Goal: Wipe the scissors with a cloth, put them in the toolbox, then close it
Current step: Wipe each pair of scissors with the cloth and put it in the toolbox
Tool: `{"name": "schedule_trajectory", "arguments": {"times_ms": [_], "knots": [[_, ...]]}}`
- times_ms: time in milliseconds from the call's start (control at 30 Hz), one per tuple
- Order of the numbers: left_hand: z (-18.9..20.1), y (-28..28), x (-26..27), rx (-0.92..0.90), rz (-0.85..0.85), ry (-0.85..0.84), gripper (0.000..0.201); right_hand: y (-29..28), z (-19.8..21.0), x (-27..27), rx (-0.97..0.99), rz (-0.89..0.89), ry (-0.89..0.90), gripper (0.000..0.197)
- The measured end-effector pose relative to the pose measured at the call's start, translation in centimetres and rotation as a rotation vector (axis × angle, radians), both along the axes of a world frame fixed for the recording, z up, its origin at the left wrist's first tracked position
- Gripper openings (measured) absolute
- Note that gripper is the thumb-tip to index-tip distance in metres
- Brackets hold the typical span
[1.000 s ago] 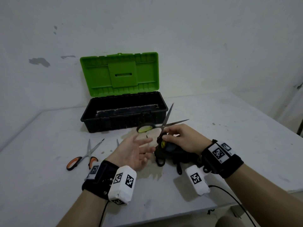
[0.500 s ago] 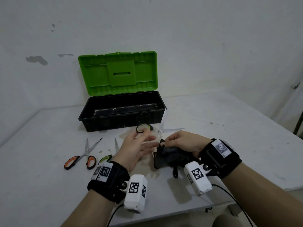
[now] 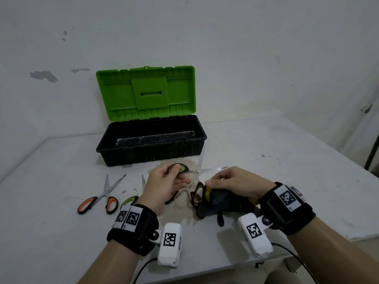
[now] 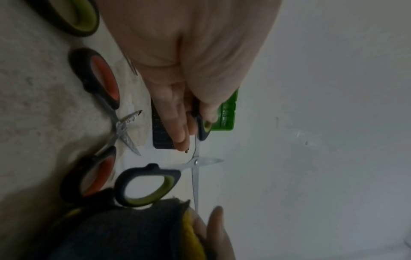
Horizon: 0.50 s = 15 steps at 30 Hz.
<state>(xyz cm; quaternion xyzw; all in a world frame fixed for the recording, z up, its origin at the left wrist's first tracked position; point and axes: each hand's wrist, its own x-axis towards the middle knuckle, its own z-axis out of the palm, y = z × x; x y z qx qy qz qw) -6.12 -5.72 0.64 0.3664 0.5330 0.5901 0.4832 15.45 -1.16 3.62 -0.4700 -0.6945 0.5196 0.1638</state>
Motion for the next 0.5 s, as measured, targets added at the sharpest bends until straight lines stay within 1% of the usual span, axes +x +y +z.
{"name": "schedule_trajectory", "arguments": {"times_ms": [67,167,200,267,333,400,500], "knots": [[-0.3,0.0,-0.2,-0.009,0.045,-0.041,0.023,0.0,0.4,1.0,-0.073,-0.055,0.118,0.027],[-0.2,-0.1,-0.3,-0.012,0.094,-0.106,0.023,0.2,0.7,1.9,-0.145,-0.174,0.392,0.018],[-0.1,-0.2,-0.3,-0.002,0.105,-0.149,0.023,0.3,0.7,1.8,-0.139,-0.229,0.483,0.015],[0.2,-0.3,-0.2,0.022,0.118,-0.24,0.024,0.5,0.5,1.0,-0.05,-0.351,0.608,0.008],[0.5,-0.5,0.2,0.033,0.123,-0.324,0.023,0.9,0.2,-0.1,0.051,-0.45,0.672,0.004],[0.6,-0.7,0.7,0.048,0.125,-0.387,0.023,1.1,0.0,-1.3,0.092,-0.517,0.709,0.003],[0.7,-0.8,1.0,0.065,0.133,-0.404,0.023,1.1,0.1,-2.8,0.097,-0.531,0.762,0.004]]}}
